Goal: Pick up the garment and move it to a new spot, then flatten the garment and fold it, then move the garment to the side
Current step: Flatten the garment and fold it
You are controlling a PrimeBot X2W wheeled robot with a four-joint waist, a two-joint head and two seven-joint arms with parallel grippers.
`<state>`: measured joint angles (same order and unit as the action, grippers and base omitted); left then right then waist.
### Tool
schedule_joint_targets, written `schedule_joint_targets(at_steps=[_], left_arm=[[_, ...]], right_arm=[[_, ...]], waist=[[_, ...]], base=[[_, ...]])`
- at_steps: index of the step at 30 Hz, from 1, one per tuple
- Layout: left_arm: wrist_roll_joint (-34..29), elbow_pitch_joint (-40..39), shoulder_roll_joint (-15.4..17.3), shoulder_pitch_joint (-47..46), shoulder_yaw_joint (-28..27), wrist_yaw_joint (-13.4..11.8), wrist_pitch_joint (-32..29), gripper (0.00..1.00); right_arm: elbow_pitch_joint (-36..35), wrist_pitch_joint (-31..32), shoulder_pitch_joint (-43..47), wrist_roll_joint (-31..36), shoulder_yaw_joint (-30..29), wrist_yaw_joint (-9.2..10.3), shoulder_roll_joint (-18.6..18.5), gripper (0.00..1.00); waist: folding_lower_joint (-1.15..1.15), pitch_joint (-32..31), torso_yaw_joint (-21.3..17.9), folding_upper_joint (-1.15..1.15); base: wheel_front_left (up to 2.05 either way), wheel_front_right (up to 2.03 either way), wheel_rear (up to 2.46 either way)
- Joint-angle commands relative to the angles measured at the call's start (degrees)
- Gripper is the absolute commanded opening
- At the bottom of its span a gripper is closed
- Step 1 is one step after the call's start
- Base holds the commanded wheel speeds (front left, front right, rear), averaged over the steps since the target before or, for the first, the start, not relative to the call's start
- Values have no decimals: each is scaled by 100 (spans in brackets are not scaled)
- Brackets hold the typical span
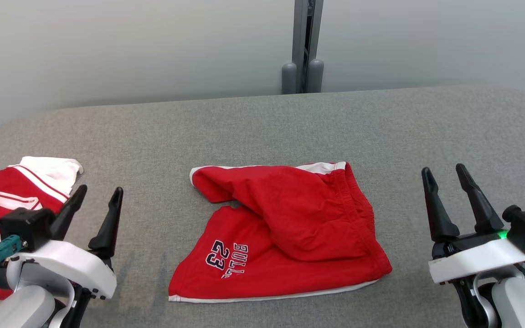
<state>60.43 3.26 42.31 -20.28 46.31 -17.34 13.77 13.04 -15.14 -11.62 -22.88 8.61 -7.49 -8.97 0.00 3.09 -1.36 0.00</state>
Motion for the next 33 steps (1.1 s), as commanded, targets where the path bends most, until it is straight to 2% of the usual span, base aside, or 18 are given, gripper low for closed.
schedule_joint_targets(at_steps=[1,4,5,8,11,17,20,27,33], left_arm=[[-139,23,-46,106,-151,0,85,100],[-687,15,-235,203,-643,-150,145,100],[-687,15,-235,203,-643,-150,145,100],[-1316,-122,-620,594,-1360,-251,144,100],[-1908,-279,-1044,1010,-2064,-188,140,100],[-2853,-479,-1986,1842,-3160,213,141,100],[-3398,-360,-2437,2139,-3503,539,141,100],[-3869,13,-2894,2238,-3800,1090,141,100],[-4096,190,-3097,2132,-3997,1398,141,100]], right_arm=[[-94,0,-6,-18,-26,-1,-45,100],[-223,0,71,23,-36,-1,-74,100],[-223,0,71,23,-36,-1,-74,100],[-308,0,153,58,-28,-1,-91,100],[-427,0,233,47,-39,-1,-33,100],[-429,0,531,-58,-29,-1,34,100],[-366,0,737,33,-117,-1,48,100],[-332,0,748,74,-167,-1,64,100],[-287,0,696,83,-132,-1,29,100]], waist=[[0,-28,4,0],[0,-66,9,0],[0,-66,9,0],[0,-102,15,0],[0,-138,4,0],[0,-219,-1,0],[0,-241,26,0],[0,-261,1,0],[0,-295,-4,0]], base=[[0,0,0],[0,0,0],[0,0,0],[0,0,0],[0,0,0],[0,0,0],[0,0,0],[0,0,0],[0,0,0]])
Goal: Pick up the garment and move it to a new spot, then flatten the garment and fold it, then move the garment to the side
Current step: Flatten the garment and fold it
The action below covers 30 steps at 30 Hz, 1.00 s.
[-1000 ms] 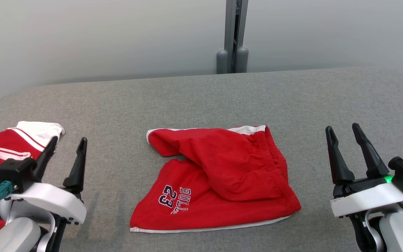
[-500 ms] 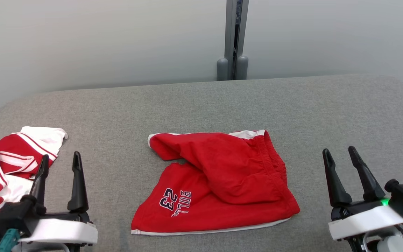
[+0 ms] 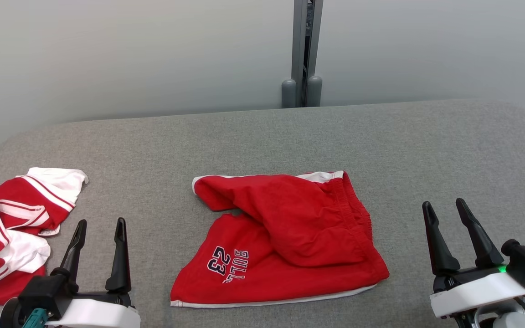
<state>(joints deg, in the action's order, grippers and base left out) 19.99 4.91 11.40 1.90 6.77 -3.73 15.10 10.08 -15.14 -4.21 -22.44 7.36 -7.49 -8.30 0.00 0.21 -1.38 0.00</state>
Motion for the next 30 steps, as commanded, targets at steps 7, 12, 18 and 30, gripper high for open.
schedule_joint_targets(at_steps=[7,12,18,30], left_arm=[[-210,193,-140,-128,-214,273,8,100],[-302,260,-220,-146,-311,400,8,100],[-331,397,-275,-127,-365,520,7,100],[64,1013,-146,-1,-64,791,-1291,100]], right_arm=[[51,0,-76,30,52,-1,-78,100],[64,0,-90,22,80,-1,-83,100],[149,0,-64,-35,233,-1,-154,100],[731,726,306,-794,1064,-1,-859,100]], waist=[[0,-53,-9,0],[0,-69,-16,0],[0,-90,-23,0],[0,-52,76,0]], base=[[0,0,0],[0,0,0],[0,0,0],[0,0,0]])
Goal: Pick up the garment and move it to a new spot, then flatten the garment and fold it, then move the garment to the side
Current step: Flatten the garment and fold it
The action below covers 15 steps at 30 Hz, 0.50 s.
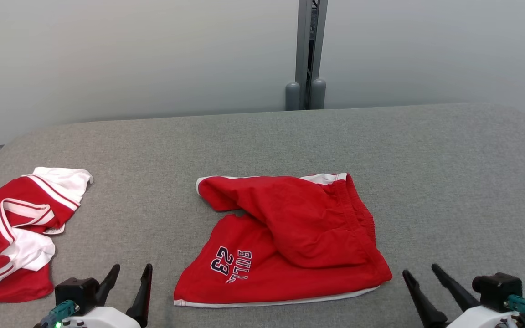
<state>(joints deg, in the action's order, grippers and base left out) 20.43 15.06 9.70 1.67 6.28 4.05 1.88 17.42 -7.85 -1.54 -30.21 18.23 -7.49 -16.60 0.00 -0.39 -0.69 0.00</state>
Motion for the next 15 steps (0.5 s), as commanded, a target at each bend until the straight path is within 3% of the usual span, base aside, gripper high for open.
schedule_joint_targets(at_steps=[1,6,15], left_arm=[[74,7,26,19,16,41,-139,100],[283,35,126,53,239,154,-929,100],[399,30,299,35,468,186,-1770,100]], right_arm=[[30,125,57,-114,96,-1,-87,100],[223,472,-144,-315,539,-1,-254,100],[737,406,-736,-56,997,-1,-227,100]], waist=[[0,25,14,0],[0,172,21,0],[0,391,11,0]], base=[[0,0,0],[0,0,0],[0,0,0]])
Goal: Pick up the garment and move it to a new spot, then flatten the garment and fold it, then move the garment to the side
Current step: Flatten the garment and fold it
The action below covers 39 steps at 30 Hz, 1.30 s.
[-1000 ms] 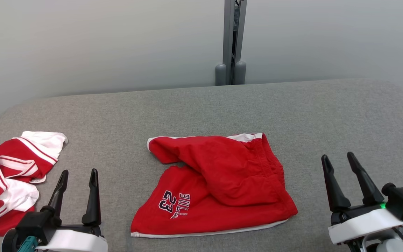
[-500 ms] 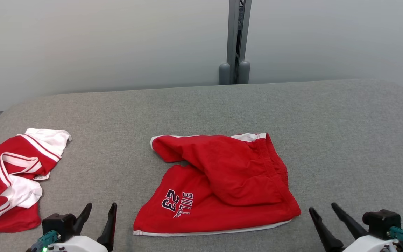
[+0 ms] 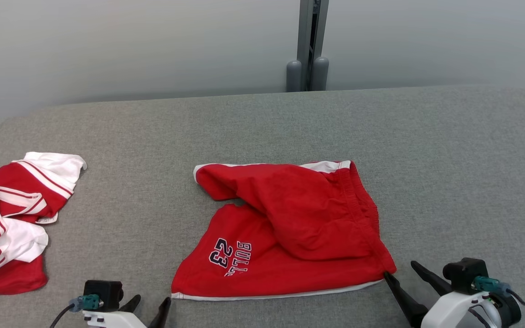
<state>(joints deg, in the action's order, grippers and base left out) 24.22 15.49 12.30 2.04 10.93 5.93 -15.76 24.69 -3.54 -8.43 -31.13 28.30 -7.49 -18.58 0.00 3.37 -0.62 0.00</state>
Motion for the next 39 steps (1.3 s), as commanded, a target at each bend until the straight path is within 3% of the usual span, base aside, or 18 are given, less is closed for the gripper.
schedule_joint_targets(at_steps=[1,19,20,21,22,23,24,25,33,39], left_arm=[[27,-13,55,-7,33,5,-82,100],[102,178,118,-604,656,132,-302,100],[117,187,120,-616,681,137,-290,83],[125,198,125,-625,701,140,-279,56],[139,205,137,-634,734,143,-278,29],[160,213,148,-644,757,147,-278,0],[181,218,159,-650,784,150,-278,0],[195,222,169,-657,810,153,-278,0],[437,-15,240,-618,862,158,-87,0],[610,-578,373,-525,796,154,-54,0]], right_arm=[[57,-55,-98,47,28,-1,-30,100],[458,-364,-782,-116,641,-1,64,100],[478,-372,-798,-138,676,-1,69,100],[497,-378,-812,-166,714,-1,75,89],[515,-406,-831,-190,743,-1,76,59],[533,-420,-848,-219,783,-1,78,39],[558,-427,-860,-241,816,-1,79,8],[581,-433,-866,-273,847,-1,77,0],[584,-752,-863,-521,932,-1,0,0],[149,-960,-782,-873,811,-1,-107,0]], waist=[[0,32,7,0],[0,389,-87,0],[0,393,-89,0],[0,395,-87,0],[0,397,-84,0],[0,397,-78,0],[0,392,-70,0],[0,385,-62,0],[0,184,15,0],[0,-20,19,0]], base=[[0,0,0],[0,0,0],[0,0,0],[0,0,0],[0,0,0],[0,0,0],[0,0,0],[0,0,0],[0,0,0],[0,0,0]])
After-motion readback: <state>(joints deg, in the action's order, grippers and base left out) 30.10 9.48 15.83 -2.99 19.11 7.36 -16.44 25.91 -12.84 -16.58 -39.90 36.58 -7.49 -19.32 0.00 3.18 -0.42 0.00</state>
